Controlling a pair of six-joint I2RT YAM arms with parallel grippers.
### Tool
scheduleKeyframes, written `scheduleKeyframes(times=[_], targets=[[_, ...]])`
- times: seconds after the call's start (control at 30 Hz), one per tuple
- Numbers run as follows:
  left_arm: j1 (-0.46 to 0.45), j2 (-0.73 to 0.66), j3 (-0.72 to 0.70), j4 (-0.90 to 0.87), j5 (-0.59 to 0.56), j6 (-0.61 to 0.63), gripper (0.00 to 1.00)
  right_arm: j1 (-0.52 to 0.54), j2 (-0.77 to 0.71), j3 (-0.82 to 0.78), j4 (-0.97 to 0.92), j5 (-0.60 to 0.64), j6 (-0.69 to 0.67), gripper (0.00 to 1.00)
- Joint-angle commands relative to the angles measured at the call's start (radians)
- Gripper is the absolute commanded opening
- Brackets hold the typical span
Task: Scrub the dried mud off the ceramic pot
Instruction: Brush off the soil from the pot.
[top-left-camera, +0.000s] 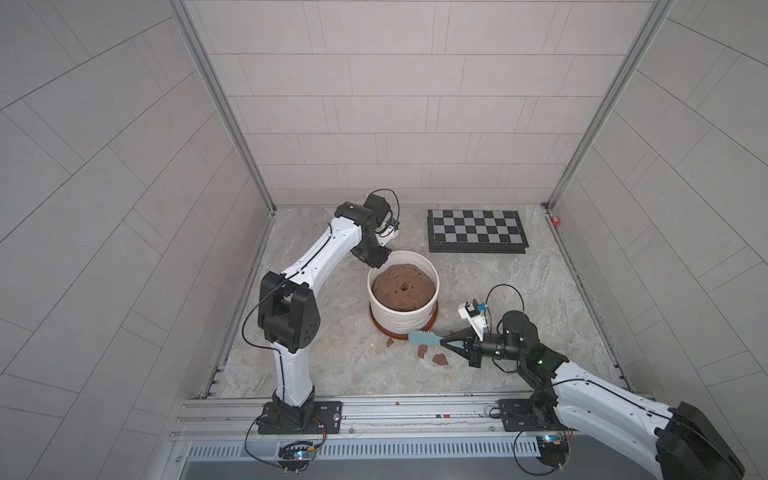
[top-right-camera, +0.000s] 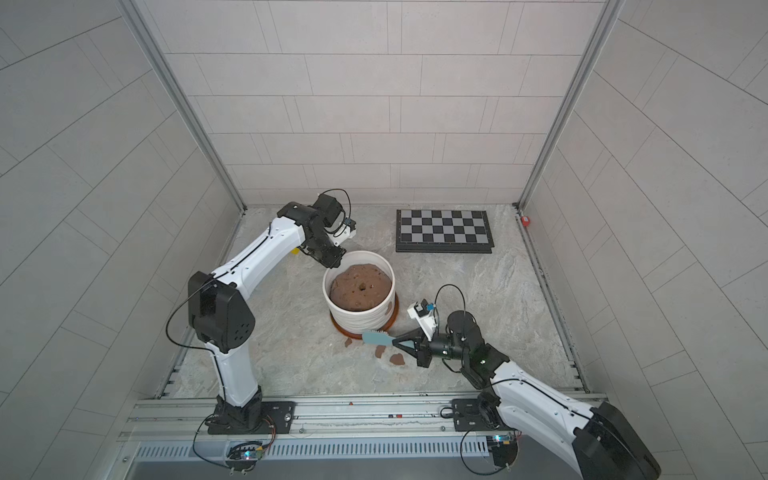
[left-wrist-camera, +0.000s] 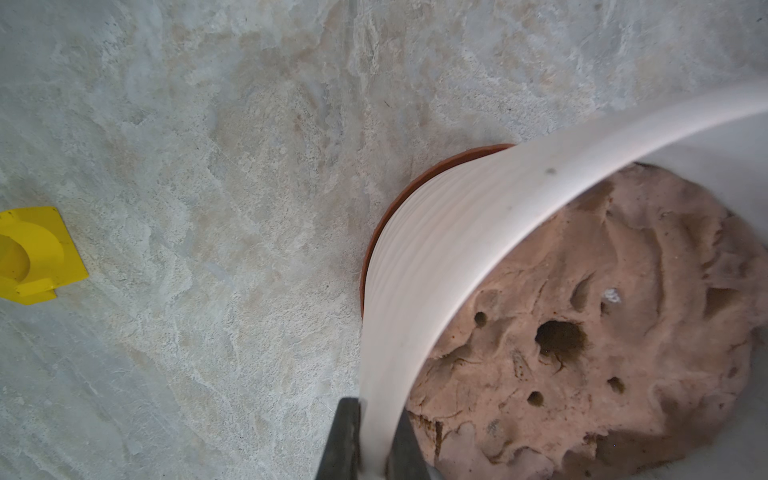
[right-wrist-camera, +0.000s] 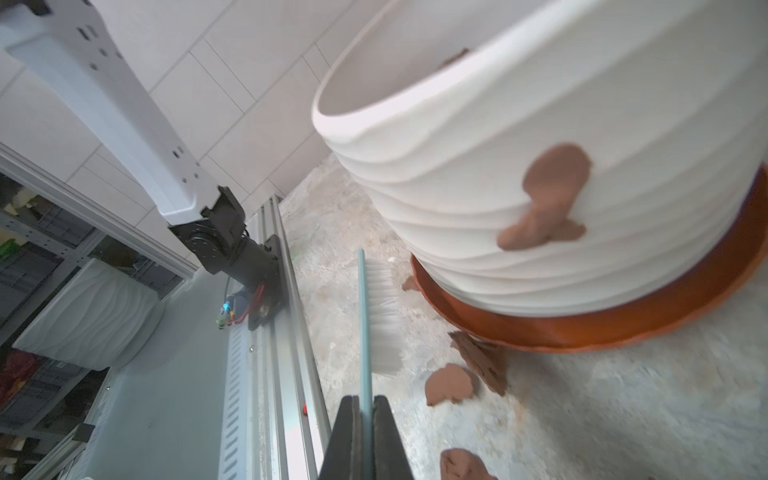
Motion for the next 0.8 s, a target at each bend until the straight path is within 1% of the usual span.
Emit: scheduleKeyframes(times=[0.0,0.17,0.4,0.53,0.67,0.77], targets=[[-0.002,0.035,0.026,-0.006,0.101,0.025,0.00,0.004,-0.015,0.005,0.001,-0.055,0.005,0.00],[-0.002,0.043,0.052,-0.009,0.098,0.049,0.00,0.004,-0.013,0.014,0.063,-0.090,0.014,0.00],[-0.002,0.059,0.110,-0.027,0.141,0.132,0.08,0.004,0.058,0.063,0.091,-0.140,-0.018,0.00],[-0.002,0.093,0.169,-0.065,0.142,0.133,0.13,0.004,0.095,0.085,0.106,-0.158,-0.030,0.00],[-0.001,0.085,0.203,-0.074,0.147,0.110,0.24,0.004,0.117,0.098,0.108,-0.165,-0.040,0.00],[-0.004,0.059,0.218,-0.072,0.153,0.082,0.36,0.004,0.129,0.103,0.111,-0.165,-0.047,0.00]])
